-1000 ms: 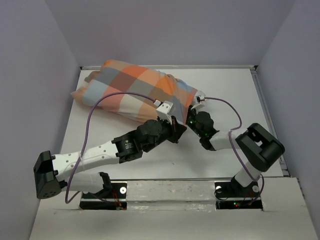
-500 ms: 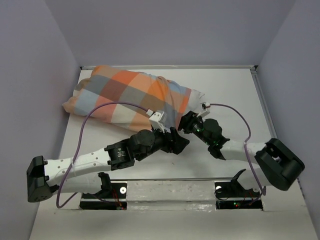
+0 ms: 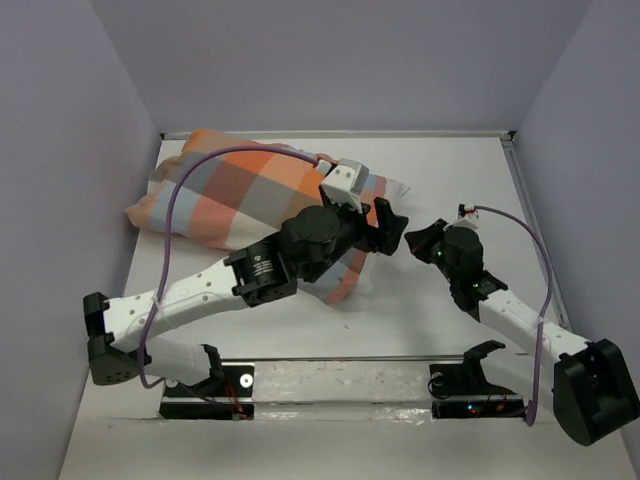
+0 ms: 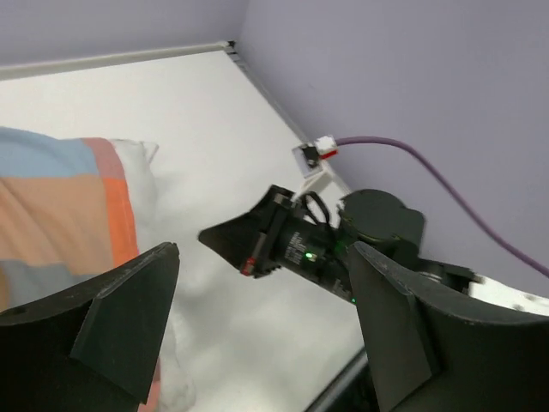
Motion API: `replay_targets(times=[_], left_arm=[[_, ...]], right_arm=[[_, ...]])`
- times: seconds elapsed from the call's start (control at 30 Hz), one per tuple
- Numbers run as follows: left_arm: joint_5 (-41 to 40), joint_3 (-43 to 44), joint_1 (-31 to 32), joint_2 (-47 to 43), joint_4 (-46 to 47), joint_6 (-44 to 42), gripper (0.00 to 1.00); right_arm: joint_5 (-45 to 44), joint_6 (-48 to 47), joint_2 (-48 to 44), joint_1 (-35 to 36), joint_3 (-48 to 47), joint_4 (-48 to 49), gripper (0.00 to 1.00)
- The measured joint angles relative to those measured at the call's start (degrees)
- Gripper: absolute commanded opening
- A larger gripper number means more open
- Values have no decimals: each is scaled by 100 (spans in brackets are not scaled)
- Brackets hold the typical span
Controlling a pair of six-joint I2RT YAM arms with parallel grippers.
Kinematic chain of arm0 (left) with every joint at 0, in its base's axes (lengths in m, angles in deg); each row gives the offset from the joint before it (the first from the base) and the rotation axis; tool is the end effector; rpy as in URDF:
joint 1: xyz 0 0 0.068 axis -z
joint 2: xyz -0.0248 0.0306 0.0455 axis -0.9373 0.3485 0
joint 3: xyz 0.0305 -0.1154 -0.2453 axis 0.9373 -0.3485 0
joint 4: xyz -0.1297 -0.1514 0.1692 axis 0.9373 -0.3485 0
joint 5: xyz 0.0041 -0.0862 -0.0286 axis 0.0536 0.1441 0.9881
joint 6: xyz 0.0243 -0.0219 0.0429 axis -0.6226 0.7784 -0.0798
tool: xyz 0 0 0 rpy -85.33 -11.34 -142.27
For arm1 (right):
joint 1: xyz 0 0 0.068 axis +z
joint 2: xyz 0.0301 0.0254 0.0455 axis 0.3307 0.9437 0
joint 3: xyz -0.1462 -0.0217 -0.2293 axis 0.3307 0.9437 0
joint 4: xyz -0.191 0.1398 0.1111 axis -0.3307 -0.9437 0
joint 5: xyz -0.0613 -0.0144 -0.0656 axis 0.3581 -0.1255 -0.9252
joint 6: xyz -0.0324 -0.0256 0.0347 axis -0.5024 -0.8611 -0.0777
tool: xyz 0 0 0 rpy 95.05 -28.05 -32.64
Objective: Put the pillow into the pillowcase
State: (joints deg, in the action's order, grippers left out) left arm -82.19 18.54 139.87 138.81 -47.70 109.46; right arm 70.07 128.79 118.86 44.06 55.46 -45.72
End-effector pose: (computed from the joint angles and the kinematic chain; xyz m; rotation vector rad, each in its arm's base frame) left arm 0.1076 -0.2577 0.4445 0.3097 1.5741 -0.9841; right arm 0.2044 0.0887 0.2173 0.4400 1.8877 0.6959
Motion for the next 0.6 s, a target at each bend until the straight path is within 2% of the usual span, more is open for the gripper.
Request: replay_targets(times=[0.03, 0.13, 0.17, 0.27, 0.43, 0.6], left_arm=[[-46, 162, -33, 201, -26, -81, 88], [-229, 866, -262, 1200, -295, -592, 86], [-275, 999, -339, 1462, -363, -695, 85], [-551, 1563, -581, 2441, -745, -1147, 78], [-1207, 2452, -898, 4024, -1086, -1996, 77], [-1657, 2905, -1110, 4745, -1250, -2612, 72]], right_arm=[[42, -7, -37, -184, 0, -74, 0], [175, -15, 17, -525, -22, -219, 13], [260, -26, 122, -634, -83, -299, 20], [485, 0, 522, -817, -295, -310, 29], [957, 39, 782, -944, -420, -245, 31], [1272, 37, 903, -981, -505, -52, 31]])
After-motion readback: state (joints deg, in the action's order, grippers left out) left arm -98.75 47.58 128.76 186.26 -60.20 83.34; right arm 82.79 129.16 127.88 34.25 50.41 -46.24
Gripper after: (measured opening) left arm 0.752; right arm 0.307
